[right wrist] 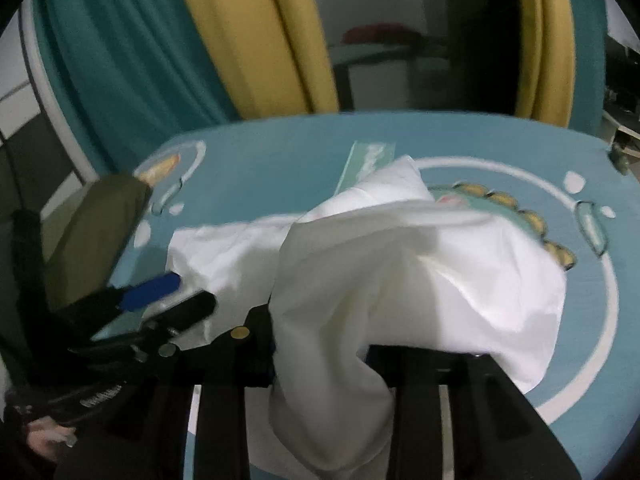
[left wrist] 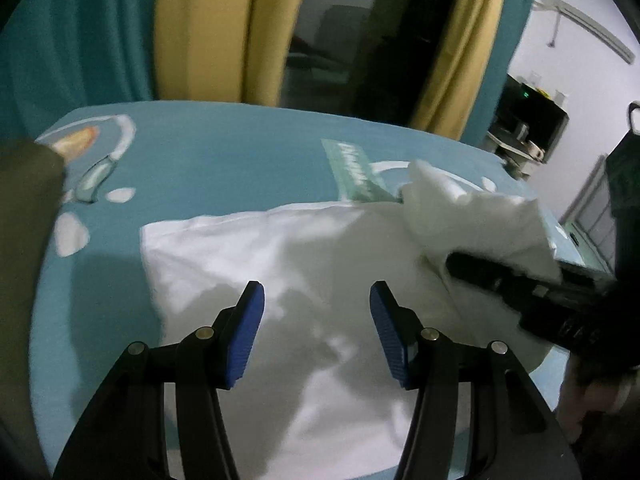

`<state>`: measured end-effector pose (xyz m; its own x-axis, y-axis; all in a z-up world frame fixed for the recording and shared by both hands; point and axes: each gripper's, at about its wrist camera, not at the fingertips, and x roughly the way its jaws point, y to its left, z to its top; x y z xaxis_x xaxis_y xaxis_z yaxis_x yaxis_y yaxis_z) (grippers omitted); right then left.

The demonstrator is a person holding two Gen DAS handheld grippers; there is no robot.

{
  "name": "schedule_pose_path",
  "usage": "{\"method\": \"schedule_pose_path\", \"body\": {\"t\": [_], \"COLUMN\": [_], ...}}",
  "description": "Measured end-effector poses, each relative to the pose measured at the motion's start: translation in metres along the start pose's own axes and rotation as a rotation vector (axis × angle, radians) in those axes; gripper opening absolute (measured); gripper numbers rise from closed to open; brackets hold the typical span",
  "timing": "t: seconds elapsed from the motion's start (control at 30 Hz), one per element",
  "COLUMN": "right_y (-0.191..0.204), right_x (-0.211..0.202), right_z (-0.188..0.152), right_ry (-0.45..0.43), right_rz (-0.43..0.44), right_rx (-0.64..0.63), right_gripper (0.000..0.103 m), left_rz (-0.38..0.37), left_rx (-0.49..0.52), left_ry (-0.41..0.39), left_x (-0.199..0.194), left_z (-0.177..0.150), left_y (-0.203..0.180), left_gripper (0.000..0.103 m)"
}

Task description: Fold large clothes

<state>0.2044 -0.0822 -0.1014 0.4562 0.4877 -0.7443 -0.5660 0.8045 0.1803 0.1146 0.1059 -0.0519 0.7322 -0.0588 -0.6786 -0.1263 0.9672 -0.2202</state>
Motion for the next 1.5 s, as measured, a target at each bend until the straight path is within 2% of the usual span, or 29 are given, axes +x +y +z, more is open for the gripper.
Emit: {"method": "schedule_pose_path", "body": {"t": [0.1, 0.17, 0.27, 0.3, 0.37, 0.53, 0.67, 0.73, 0.87, 1.03, 1.2, 1.3, 1.4, 1.5], "right_y": [0.017, 0.029, 0.051, 0.058, 0.067, 0.108, 0.136, 0.141, 0.149, 0.138, 0.109, 0.083, 0.05, 0.01], "right_x": [0.014, 0.018, 0.025, 0.028, 0.031, 0.033, 0.029, 0.025, 0.025, -0.009, -0.044, -0.059, -0.07, -0.079], "right_z": [-0.004, -0.005, -0.008, -0.01, -0.01, -0.014, -0.024, -0.028, -0.041, -0.044, -0.041, -0.036, -0.034, -0.034], "right_ry": [0.042, 0.055, 0.08, 0.092, 0.105, 0.11, 0.122, 0.126, 0.129, 0.057, -0.014, -0.049, -0.086, -0.111], "right_rz": [-0.013, 0.003, 0.007, 0.01, 0.002, -0.061, -0.004, 0.076, 0.142, 0.226, 0.229, 0.184, 0.098, 0.032], "right_rx": [-0.046, -0.067, -0.135, -0.161, -0.199, -0.448, -0.592, -0.598, -0.657, -0.622, -0.549, -0.471, -0.384, -0.25], "right_gripper": [0.048, 0.072, 0.095, 0.097, 0.098, 0.098, 0.098, 0.098, 0.098, 0.098, 0.098, 0.098, 0.098, 0.098], "left_rz": [0.007, 0.021, 0.04, 0.046, 0.06, 0.099, 0.118, 0.134, 0.136, 0.12, 0.052, 0.006, -0.025, -0.061], "left_rx": [-0.012, -0.013, -0.028, -0.035, -0.055, -0.114, -0.13, -0.134, -0.134, -0.103, -0.064, -0.027, 0.041, 0.122], "left_ry": [0.002, 0.003, 0.007, 0.007, 0.003, -0.01, -0.02, -0.03, -0.038, -0.042, -0.056, -0.068, -0.059, -0.041], "left_x": [-0.009, -0.015, -0.026, -0.03, -0.037, -0.053, -0.062, -0.066, -0.072, -0.076, -0.074, -0.069, -0.059, -0.045], "left_z": [-0.006, -0.011, -0.016, -0.018, -0.018, -0.019, -0.017, -0.015, -0.01, 0.0, 0.012, 0.023, 0.033, 0.036], "left_y": [0.019, 0.033, 0.054, 0.06, 0.074, 0.107, 0.121, 0.124, 0.125, 0.112, 0.078, 0.049, 0.016, -0.014], "left_gripper": [0.058, 0.058, 0.058, 0.058, 0.058, 0.058, 0.058, 0.058, 0.058, 0.058, 0.058, 0.058, 0.058, 0.058]}}
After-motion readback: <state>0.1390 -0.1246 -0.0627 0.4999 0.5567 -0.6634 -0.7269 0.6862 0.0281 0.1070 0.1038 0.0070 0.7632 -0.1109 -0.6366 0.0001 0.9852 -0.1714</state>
